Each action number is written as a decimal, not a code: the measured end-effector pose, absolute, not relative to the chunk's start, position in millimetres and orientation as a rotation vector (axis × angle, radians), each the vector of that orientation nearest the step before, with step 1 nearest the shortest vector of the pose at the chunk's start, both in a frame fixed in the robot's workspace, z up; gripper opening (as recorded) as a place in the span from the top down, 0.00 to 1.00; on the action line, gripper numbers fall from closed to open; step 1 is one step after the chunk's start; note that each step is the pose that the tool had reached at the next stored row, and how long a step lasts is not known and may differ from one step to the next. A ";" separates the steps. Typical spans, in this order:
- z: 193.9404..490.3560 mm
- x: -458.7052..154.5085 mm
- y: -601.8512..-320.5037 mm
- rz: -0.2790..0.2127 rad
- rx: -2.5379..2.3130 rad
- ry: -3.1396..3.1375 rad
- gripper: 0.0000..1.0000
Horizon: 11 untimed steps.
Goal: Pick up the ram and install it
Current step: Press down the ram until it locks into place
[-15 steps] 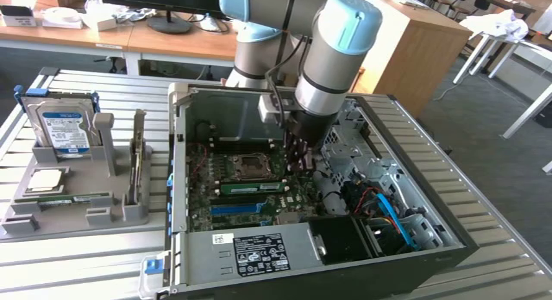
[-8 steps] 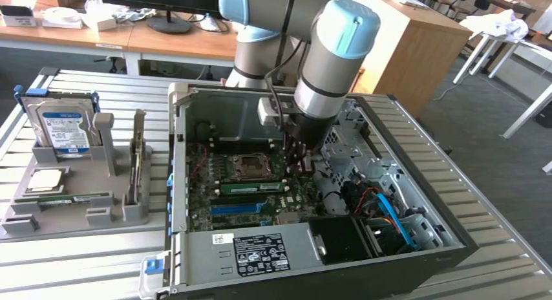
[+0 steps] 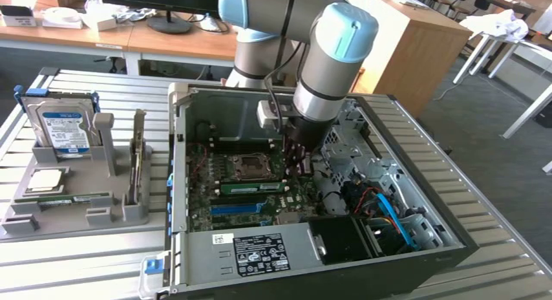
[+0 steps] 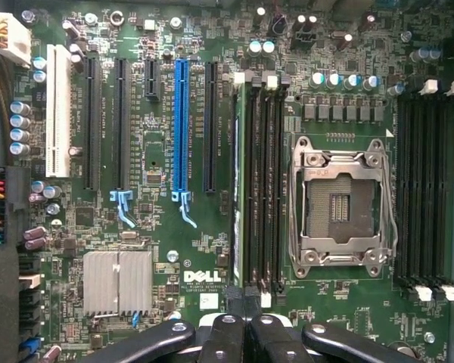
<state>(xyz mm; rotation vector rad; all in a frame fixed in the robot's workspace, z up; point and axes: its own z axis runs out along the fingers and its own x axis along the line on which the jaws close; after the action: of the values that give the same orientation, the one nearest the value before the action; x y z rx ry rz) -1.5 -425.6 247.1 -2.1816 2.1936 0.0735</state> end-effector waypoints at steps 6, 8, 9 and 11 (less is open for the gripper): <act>246.9 -1.0 -425.6 0.074 -2.181 2.194 0.90; 246.8 0.1 -425.6 0.074 -2.182 2.194 0.90; 246.7 0.5 -425.6 0.074 -2.182 2.194 0.90; 246.7 0.7 -425.6 0.074 -2.182 2.194 0.90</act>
<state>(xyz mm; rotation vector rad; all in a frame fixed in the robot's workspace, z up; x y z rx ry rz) 0.7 -425.6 246.7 -2.1815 2.1937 0.0736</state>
